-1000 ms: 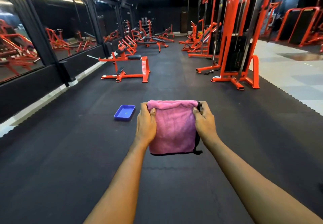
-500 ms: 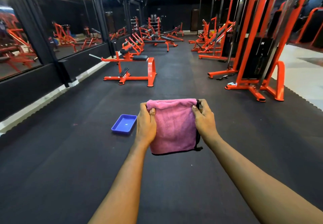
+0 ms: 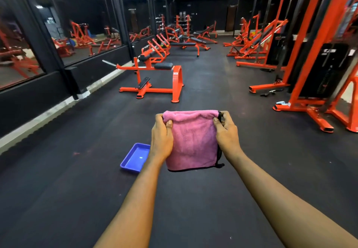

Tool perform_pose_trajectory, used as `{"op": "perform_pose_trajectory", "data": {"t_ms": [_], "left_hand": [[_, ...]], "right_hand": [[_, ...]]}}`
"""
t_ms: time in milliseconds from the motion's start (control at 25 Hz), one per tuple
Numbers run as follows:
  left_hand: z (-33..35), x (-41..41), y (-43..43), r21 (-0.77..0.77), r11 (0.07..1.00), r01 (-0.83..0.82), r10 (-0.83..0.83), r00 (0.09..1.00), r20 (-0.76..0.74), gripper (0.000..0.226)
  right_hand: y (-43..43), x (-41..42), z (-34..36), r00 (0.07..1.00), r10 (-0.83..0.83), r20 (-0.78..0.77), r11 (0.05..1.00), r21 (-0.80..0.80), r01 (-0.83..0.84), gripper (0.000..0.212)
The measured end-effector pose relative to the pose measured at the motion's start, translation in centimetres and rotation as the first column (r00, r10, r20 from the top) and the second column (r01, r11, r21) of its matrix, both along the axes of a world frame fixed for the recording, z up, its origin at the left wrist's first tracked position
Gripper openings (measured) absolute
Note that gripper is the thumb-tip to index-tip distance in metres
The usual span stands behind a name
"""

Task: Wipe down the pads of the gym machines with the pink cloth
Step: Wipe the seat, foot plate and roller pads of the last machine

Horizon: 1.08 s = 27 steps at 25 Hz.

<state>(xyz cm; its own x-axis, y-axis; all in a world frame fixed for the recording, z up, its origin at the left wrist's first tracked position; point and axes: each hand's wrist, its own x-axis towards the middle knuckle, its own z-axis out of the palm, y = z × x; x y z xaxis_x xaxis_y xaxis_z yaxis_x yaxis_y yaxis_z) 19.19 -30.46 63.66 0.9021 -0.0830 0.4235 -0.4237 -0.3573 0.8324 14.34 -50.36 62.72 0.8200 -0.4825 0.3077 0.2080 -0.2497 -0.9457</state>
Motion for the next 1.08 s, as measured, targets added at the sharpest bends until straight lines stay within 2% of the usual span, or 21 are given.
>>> {"op": "perform_pose_trajectory", "data": {"t_ms": [240,680,880,1080], "left_hand": [[1.0,18.2,-3.3,-0.026,0.99,-0.137,0.136,0.99,-0.023,0.005],[-5.0,48.1,2.9,-0.04,0.931,-0.362,0.353,0.924,-0.149,0.008],[-6.7,61.5,9.2,-0.024,0.862,-0.507,0.492,0.846,-0.206,0.013],[-12.4,69.7,13.9,0.018,0.774,-0.633,0.605,0.73,-0.319,0.009]], "right_hand": [[-3.8,21.6,0.9,0.991,0.128,-0.029,0.992,0.002,-0.128,0.009],[2.6,55.9,-4.4,0.928,0.349,-0.13,0.934,-0.031,-0.355,0.011],[9.2,71.1,-5.1,0.87,0.451,-0.2,0.879,-0.072,-0.472,0.012],[14.8,82.4,-10.5,0.765,0.567,-0.307,0.795,-0.041,-0.605,0.008]]}}
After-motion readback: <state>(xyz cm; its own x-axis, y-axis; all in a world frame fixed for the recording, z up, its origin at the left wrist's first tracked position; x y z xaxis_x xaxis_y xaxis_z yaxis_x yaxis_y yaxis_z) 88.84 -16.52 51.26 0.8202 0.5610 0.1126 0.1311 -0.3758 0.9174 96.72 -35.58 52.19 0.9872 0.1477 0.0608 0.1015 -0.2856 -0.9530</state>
